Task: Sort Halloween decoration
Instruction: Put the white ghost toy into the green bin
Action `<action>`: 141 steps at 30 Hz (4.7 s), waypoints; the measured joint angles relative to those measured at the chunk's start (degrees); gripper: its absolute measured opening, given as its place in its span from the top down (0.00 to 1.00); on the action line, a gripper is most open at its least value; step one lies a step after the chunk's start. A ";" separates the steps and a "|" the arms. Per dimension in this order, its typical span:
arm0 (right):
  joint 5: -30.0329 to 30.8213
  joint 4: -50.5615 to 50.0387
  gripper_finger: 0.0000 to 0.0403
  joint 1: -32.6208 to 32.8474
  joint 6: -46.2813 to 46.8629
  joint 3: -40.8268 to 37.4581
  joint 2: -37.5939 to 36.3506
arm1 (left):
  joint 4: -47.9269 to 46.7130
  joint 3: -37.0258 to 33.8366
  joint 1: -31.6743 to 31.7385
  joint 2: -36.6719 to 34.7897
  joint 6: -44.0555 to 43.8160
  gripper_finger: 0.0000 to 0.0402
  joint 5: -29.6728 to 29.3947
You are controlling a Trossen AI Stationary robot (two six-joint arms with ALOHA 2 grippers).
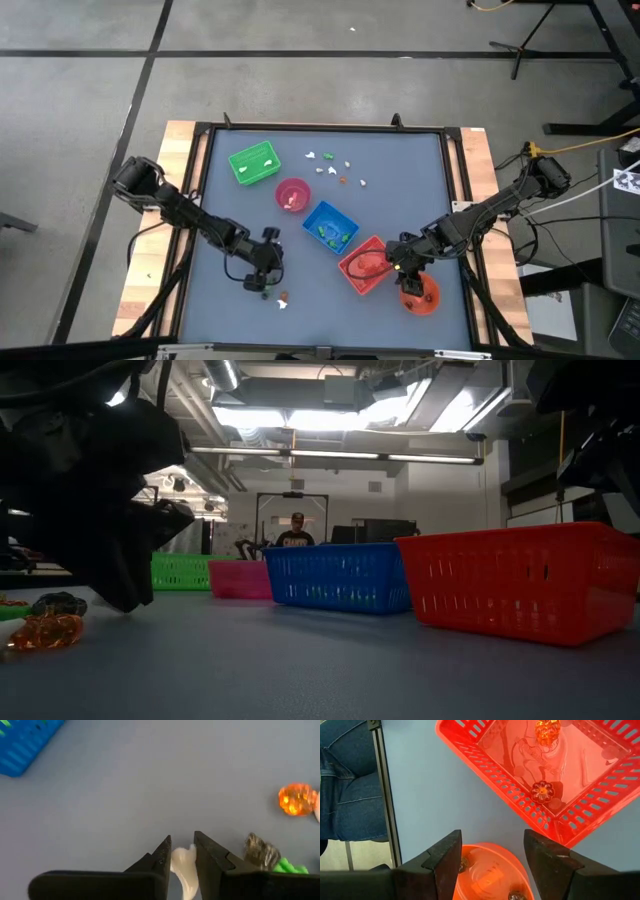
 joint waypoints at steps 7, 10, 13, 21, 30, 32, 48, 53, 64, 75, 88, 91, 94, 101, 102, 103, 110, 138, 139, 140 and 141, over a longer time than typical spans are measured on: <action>0.00 0.00 0.47 0.00 0.01 0.00 0.00 | 0.10 0.05 0.04 -0.03 0.13 0.89 -0.07; 0.00 0.00 0.47 -0.02 0.01 0.00 0.00 | 0.07 0.05 0.00 -0.03 0.11 0.89 -0.39; 0.00 0.00 0.47 -0.01 0.01 -0.01 0.00 | 0.43 0.01 0.00 -0.03 0.13 0.89 -0.42; 0.00 0.00 0.47 -0.02 0.01 -0.02 0.00 | -0.31 -0.23 0.52 -3.30 -0.02 0.90 -0.59; 0.00 0.02 0.47 -0.01 0.01 -0.02 0.00 | -1.82 -0.21 2.85 -10.07 -0.37 0.90 -1.78; 0.00 0.01 0.47 0.00 0.01 -0.02 0.00 | -1.81 -0.19 2.88 -10.32 -2.77 0.90 -1.92; 0.00 0.02 0.47 0.00 0.01 -0.02 0.00 | -7.11 -0.08 2.29 -7.82 -22.40 0.66 -1.93; 0.00 0.00 0.47 -0.02 0.01 -0.02 -0.02 | -5.41 -0.06 1.92 -6.10 -22.14 0.66 -1.73; 0.01 0.02 0.47 -0.01 0.01 -0.02 0.00 | -5.28 -0.06 1.59 -5.90 -21.88 0.67 3.21; 0.44 0.02 0.47 -0.02 0.01 -0.02 -0.01 | -5.23 -0.06 0.51 -5.64 -20.22 0.67 2.54; 0.44 0.03 0.47 -0.01 0.01 -0.02 -0.02 | -2.64 0.00 0.37 -0.79 -20.21 0.67 2.89; 0.44 0.02 0.47 -0.02 0.01 -0.02 -0.02 | -2.77 0.03 0.09 -0.34 -18.61 0.67 2.94; 0.44 0.02 0.47 0.00 0.01 -0.02 -0.02 | -2.92 0.05 -0.26 -0.29 -17.40 0.67 2.86; 0.44 0.01 0.47 0.00 0.01 -0.02 -0.02 | -3.82 0.12 -0.72 -0.23 -17.31 0.67 2.00; 0.44 0.01 0.47 -0.01 0.01 -0.02 -0.02 | -3.86 0.12 -0.72 -0.23 -17.29 0.67 1.92; 0.44 0.02 0.47 -0.01 0.01 -0.02 -0.02 | -3.97 0.12 -0.72 -0.21 -17.31 0.67 1.71; 0.44 0.02 0.47 0.00 0.01 -0.02 -0.02 | -4.30 0.06 -0.76 -0.17 -17.22 0.69 0.93; 0.44 0.02 0.47 -0.02 0.01 -0.02 -0.02 | -3.39 -0.14 -0.68 -0.60 -17.35 0.90 -0.14; 0.44 0.02 0.47 0.00 0.01 -0.02 -0.02 | -3.25 -0.17 -0.58 -0.74 -17.35 0.90 -0.09; 0.44 0.02 0.47 -0.02 0.01 -0.02 -0.02 | -3.26 -0.20 -0.38 -1.13 -17.35 0.90 0.06; 0.44 0.02 0.47 -0.02 0.01 -0.02 -0.02 | -3.43 -0.24 -0.19 -1.62 -17.35 0.90 0.27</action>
